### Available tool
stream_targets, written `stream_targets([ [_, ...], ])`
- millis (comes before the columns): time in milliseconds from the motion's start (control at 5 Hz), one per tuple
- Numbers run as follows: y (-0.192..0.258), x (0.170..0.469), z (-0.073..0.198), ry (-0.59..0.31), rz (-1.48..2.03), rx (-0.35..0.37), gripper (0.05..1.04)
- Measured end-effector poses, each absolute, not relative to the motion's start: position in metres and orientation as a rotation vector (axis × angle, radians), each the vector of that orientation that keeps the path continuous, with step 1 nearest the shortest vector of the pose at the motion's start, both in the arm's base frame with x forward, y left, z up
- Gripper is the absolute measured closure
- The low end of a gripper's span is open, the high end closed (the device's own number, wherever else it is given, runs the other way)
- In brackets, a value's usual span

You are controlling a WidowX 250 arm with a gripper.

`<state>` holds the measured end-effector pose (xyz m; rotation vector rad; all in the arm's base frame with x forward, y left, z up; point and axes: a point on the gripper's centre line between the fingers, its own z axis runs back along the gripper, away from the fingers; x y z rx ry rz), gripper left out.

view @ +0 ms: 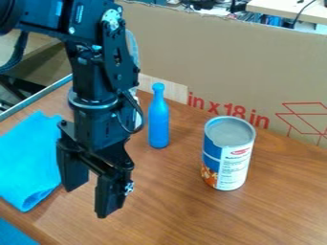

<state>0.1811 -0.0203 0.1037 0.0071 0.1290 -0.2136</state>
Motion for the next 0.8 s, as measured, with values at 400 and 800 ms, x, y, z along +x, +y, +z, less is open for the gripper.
stream_targets([
  [400, 0.016, 0.189, 0.121, 0.102, -0.157, -0.022, 0.083],
  [800, 0.079, 0.210, 0.133, 0.018, -0.082, 0.034, 0.083],
])
